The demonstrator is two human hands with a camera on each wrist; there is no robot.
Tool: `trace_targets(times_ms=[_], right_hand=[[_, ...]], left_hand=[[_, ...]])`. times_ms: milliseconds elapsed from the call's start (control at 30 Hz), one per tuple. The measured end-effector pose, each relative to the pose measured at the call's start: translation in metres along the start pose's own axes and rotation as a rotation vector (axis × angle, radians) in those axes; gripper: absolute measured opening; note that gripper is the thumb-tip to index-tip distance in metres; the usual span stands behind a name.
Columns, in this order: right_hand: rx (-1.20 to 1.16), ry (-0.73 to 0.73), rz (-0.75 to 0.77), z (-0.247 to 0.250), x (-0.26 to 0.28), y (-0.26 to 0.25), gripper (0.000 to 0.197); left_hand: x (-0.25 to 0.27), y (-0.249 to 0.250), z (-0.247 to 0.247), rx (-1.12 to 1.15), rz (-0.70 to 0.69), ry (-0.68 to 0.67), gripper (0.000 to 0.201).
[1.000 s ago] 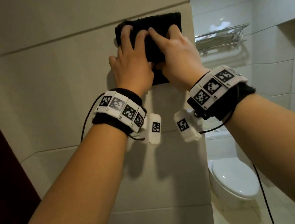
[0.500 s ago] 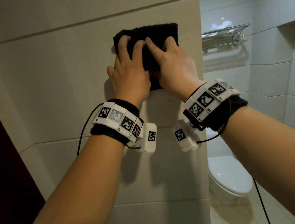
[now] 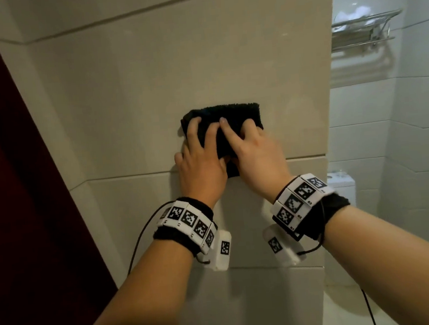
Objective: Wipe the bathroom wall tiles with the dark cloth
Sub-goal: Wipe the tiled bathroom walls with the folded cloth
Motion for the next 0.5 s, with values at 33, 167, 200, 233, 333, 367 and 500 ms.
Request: trace_targets(times_ms=[33, 167, 200, 233, 333, 367, 500], right_hand=[[-0.003, -0.006, -0.006, -0.003, 0.002, -0.002, 0.076], [0.002, -0.013, -0.015, -0.006, 0.002, -0.004, 0.080], [0.009, -0.010, -0.017, -0.005, 0.001, -0.005, 0.080], [0.015, -0.005, -0.019, -0.004, -0.001, -0.005, 0.080], [0.031, 0.015, -0.010, -0.001, -0.008, -0.010, 0.079], [0.035, 0.024, -0.007, -0.001, -0.012, -0.012, 0.079], [0.023, 0.041, -0.007, 0.003, -0.033, -0.022, 0.079]], left_hand=[[0.002, -0.002, -0.001, -0.004, -0.001, -0.004, 0.079], [0.001, -0.006, 0.000, 0.009, -0.020, -0.003, 0.080], [0.000, -0.007, 0.000, 0.020, -0.024, 0.001, 0.079], [-0.001, -0.007, 0.001, 0.027, -0.029, 0.005, 0.079], [-0.007, -0.012, 0.004, 0.034, -0.033, 0.022, 0.077], [-0.011, -0.015, 0.006, 0.033, -0.038, 0.031, 0.077], [-0.028, -0.028, 0.018, 0.010, -0.061, 0.047, 0.077]])
Point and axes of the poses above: each hand's wrist, its own x-axis away from the middle knuckle, its own z-axis out of the back of the hand, y = z × x, the point moved 1 cm from there along -x, towards the middle knuckle, and after that the axes turned 1 degree about -x, right-handed, at the moved point
